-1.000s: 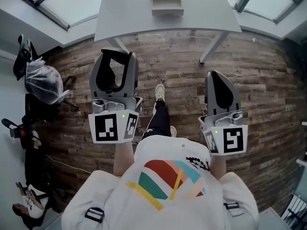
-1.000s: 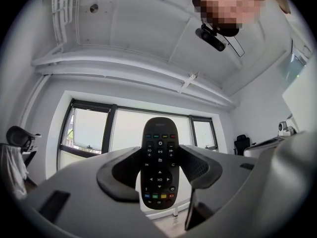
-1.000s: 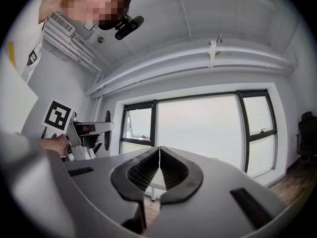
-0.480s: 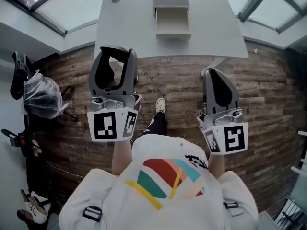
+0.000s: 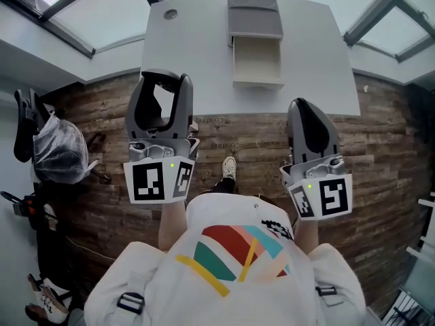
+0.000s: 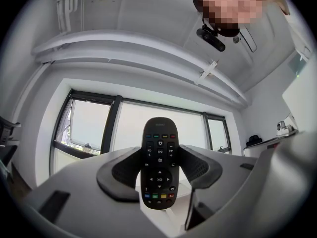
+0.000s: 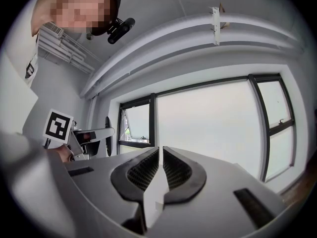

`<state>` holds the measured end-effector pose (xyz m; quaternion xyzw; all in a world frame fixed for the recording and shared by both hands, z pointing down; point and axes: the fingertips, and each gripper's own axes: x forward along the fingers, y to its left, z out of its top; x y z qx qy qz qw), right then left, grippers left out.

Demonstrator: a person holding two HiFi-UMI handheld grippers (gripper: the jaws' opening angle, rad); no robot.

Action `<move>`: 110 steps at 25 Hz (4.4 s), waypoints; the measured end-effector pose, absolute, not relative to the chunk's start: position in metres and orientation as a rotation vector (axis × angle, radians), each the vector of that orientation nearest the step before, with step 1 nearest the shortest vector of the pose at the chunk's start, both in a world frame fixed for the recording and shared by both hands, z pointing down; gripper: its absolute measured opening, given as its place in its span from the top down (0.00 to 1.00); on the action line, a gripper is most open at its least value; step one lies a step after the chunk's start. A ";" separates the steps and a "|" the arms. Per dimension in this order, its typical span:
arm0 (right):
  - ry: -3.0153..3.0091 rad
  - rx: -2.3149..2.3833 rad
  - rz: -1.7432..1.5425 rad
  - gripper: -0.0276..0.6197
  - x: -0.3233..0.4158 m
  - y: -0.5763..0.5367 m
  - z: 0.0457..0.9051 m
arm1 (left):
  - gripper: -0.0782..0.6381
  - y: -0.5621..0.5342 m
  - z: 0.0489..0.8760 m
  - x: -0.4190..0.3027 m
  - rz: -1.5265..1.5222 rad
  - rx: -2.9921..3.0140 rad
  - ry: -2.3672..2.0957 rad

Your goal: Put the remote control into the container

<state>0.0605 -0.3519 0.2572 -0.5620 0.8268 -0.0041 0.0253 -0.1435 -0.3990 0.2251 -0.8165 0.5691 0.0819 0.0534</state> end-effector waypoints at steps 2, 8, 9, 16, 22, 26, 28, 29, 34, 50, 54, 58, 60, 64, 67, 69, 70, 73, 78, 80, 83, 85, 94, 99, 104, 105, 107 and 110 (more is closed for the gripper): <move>2.545 -1.754 -0.009 0.95 0.060 -0.365 0.254 | 0.54 -0.414 0.225 -0.147 0.260 -2.491 1.727; 2.515 -1.797 -0.062 0.95 0.071 -0.391 0.258 | 0.54 -0.448 0.233 -0.128 0.252 -2.549 1.699; 2.521 -1.799 -0.075 0.95 0.075 -0.396 0.261 | 0.54 -0.452 0.235 -0.122 0.240 -2.555 1.694; 2.561 -1.749 -0.106 0.95 0.105 -0.452 0.263 | 0.54 -0.493 0.227 -0.092 0.212 -2.497 1.722; 2.603 -1.671 -0.142 0.85 0.131 -0.500 0.260 | 0.54 -0.524 0.218 -0.067 0.216 -2.436 1.765; 2.616 -1.661 -0.147 0.81 0.147 -0.524 0.264 | 0.54 -0.542 0.222 -0.048 0.191 -2.425 1.782; 2.617 -1.643 -0.135 0.81 0.155 -0.534 0.264 | 0.54 -0.551 0.223 -0.040 0.178 -2.411 1.791; 2.613 -1.632 -0.122 0.81 0.160 -0.537 0.262 | 0.54 -0.555 0.221 -0.036 0.173 -2.404 1.792; 2.615 -1.587 -0.079 0.81 0.176 -0.548 0.259 | 0.54 -0.569 0.221 -0.020 0.116 -2.375 1.821; 2.628 -1.600 -0.172 0.81 0.197 -0.575 0.278 | 0.54 -0.608 0.258 0.033 -0.180 -2.447 1.672; 2.635 -1.619 -0.171 0.81 0.196 -0.584 0.277 | 0.54 -0.615 0.306 0.053 -0.362 -2.563 1.573; 2.638 -1.635 -0.182 0.81 0.189 -0.596 0.278 | 0.54 -0.621 0.365 0.066 -0.564 -2.702 1.506; 2.639 -1.649 -0.194 0.81 0.186 -0.601 0.282 | 0.54 -0.625 0.396 0.071 -0.689 -2.756 1.456; 2.650 -1.676 -0.219 0.81 0.180 -0.613 0.292 | 0.54 -0.629 0.449 0.082 -0.892 -2.859 1.330; 2.646 -1.704 -0.233 0.81 0.179 -0.621 0.295 | 0.54 -0.630 0.472 0.087 -1.000 -2.950 1.282; 2.646 -1.717 -0.247 0.81 0.178 -0.626 0.298 | 0.54 -0.629 0.489 0.090 -1.085 -2.999 1.244; 2.651 -1.721 -0.251 0.81 0.178 -0.628 0.300 | 0.54 -0.629 0.496 0.091 -1.124 -3.013 1.229; 2.671 -1.737 -0.270 0.81 0.175 -0.632 0.307 | 0.54 -0.628 0.514 0.092 -1.259 -3.027 1.194; 2.688 -1.759 -0.312 0.81 0.174 -0.634 0.319 | 0.54 -0.626 0.537 0.091 -1.446 -2.988 1.118; 2.697 -1.762 -0.319 0.81 0.172 -0.636 0.323 | 0.54 -0.629 0.536 0.092 -1.425 -2.968 1.111; 2.703 -1.768 -0.330 0.81 0.171 -0.637 0.328 | 0.54 -0.634 0.533 0.095 -1.386 -2.987 1.121; 2.698 -1.767 -0.340 0.81 0.171 -0.638 0.328 | 0.54 -0.637 0.529 0.096 -1.362 -3.004 1.122; 2.669 -1.774 -0.336 0.81 0.174 -0.641 0.324 | 0.56 -0.657 0.439 0.082 -0.847 -3.190 1.272; 2.691 -1.736 -0.263 0.81 0.164 -0.645 0.309 | 0.83 -0.679 0.347 0.051 -0.366 -3.030 1.468; 2.652 -1.711 -0.085 0.81 0.157 -0.649 0.275 | 0.88 -0.675 0.270 0.022 -0.024 -2.870 1.561; 2.635 -1.707 -0.054 0.81 0.156 -0.649 0.267 | 0.88 -0.673 0.255 0.014 0.035 -2.827 1.577; 2.597 -1.701 -0.015 0.81 0.154 -0.650 0.254 | 0.88 -0.669 0.226 -0.002 0.143 -2.731 1.613; 2.555 -1.691 0.004 0.82 0.152 -0.650 0.242 | 0.88 -0.660 0.193 -0.027 0.278 -2.597 1.667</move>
